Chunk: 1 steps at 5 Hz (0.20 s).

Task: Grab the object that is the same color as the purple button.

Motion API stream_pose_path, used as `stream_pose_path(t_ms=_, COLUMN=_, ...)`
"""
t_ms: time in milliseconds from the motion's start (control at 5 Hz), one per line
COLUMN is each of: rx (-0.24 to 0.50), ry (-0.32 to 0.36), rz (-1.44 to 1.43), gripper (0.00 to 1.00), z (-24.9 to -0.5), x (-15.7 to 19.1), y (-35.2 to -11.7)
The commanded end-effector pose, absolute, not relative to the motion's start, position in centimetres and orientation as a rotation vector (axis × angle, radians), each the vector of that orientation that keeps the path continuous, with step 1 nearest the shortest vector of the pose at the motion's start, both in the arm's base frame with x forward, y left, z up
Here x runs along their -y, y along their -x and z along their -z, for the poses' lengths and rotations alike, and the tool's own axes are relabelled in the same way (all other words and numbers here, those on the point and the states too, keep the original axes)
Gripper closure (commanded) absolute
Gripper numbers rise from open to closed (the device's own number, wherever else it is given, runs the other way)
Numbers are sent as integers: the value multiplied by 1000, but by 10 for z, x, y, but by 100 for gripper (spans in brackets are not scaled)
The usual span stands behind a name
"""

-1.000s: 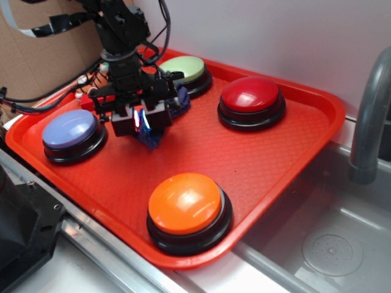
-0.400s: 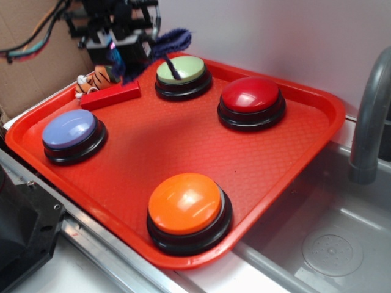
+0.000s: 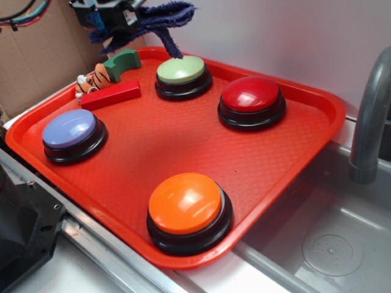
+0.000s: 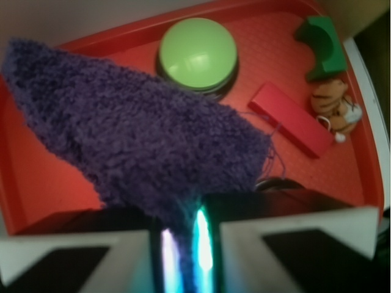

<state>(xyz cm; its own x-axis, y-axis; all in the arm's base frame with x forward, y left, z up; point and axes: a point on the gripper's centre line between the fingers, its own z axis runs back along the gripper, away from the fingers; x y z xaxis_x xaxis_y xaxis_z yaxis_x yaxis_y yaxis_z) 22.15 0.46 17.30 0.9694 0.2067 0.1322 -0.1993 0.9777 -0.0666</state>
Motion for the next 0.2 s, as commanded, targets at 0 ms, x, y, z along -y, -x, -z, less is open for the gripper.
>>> stream_pose_path(t_ms=0, rx=175, ry=76, rz=-190, gripper=100, z=-182, x=-28, y=-235)
